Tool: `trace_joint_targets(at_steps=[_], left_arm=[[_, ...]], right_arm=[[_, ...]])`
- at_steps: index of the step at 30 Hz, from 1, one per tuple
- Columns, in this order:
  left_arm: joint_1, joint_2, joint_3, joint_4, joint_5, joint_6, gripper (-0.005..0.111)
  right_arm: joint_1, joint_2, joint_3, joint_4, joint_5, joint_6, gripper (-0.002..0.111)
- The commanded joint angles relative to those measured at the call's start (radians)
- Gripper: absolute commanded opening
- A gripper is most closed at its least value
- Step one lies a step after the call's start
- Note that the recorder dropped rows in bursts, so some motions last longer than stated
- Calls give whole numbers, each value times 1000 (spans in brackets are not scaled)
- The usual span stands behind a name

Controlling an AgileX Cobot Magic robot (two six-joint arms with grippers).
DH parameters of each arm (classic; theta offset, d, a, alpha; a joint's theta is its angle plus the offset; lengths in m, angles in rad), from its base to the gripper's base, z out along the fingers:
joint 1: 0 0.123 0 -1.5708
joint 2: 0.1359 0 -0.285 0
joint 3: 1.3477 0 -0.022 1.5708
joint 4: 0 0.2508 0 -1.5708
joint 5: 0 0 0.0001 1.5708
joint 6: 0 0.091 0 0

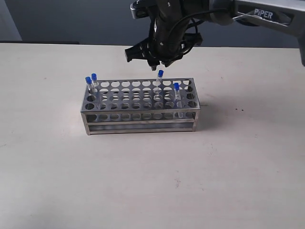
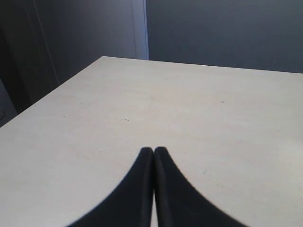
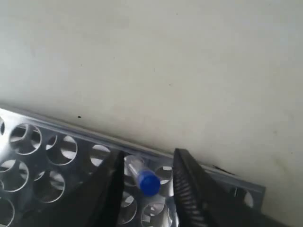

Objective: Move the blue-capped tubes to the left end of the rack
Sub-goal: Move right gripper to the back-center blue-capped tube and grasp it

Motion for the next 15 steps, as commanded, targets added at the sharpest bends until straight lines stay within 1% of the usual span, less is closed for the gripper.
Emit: trace_joint_targets(at_steps=[1,7,8,9,11,12,15], left_arm=[[-5,3,4,-5,-16,-2,0],[-5,3,4,-5,-16,-2,0],[-5,3,4,-5,-16,-2,0],[-5,3,4,-5,-16,-2,0],[-5,3,4,-5,-16,-2,0],[-5,3,4,-5,-16,-2,0],[-5,3,4,-5,-16,-2,0]], right_arm=[[-4,34,5,0,2,-8,34],[-4,44,5,3,0,-8,32],[-4,44,5,1,0,-8,30],[-4,44,5,-4,0,-8,24],[-4,44,5,-9,1,-8,10],[-4,44,5,-13,1,-8,1],[-4,44,5,-25,8,-8,0]])
